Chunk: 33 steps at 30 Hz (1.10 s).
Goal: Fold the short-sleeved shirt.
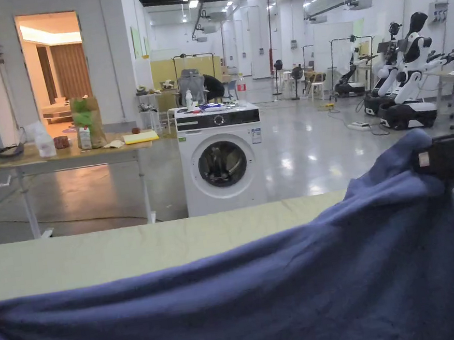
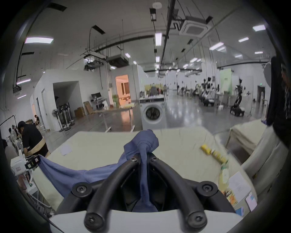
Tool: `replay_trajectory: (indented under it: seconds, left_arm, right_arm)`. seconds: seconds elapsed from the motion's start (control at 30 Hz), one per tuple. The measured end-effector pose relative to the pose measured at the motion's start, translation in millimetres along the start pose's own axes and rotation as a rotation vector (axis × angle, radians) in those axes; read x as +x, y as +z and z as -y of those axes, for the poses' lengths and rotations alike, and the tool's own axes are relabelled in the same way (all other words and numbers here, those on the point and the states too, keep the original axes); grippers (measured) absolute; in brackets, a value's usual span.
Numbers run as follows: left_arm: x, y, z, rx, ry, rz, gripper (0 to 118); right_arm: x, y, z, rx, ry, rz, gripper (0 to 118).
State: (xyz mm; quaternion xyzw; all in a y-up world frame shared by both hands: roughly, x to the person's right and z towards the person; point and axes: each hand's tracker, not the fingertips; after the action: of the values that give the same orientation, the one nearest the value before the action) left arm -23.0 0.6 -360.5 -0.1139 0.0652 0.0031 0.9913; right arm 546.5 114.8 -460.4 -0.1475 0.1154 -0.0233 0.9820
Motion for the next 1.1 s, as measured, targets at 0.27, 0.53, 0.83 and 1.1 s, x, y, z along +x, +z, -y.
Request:
replay_trajectory:
  seconds: [0.27,0.53,0.83,1.1]
  left_arm:
    - [-3,-55,-107,0.001,0.037,0.013,2]
    - [-10,-121,-204,0.042,0.037,-0.038,2]
    - [-18,-230,-248,0.121,0.061,-0.100,2]
    - [-4,-299,-227,0.217,0.047,-0.141,2]
  right_arm:
    - [-18,-13,-105,0.105,0.032,0.053,3]
    - [-22,-97,-178,0.146,0.029,0.116,3]
    - [-23,-198,-206,0.251,0.034,0.181,3]
    - [-29,-251,-187,0.362,0.101,0.263,3]
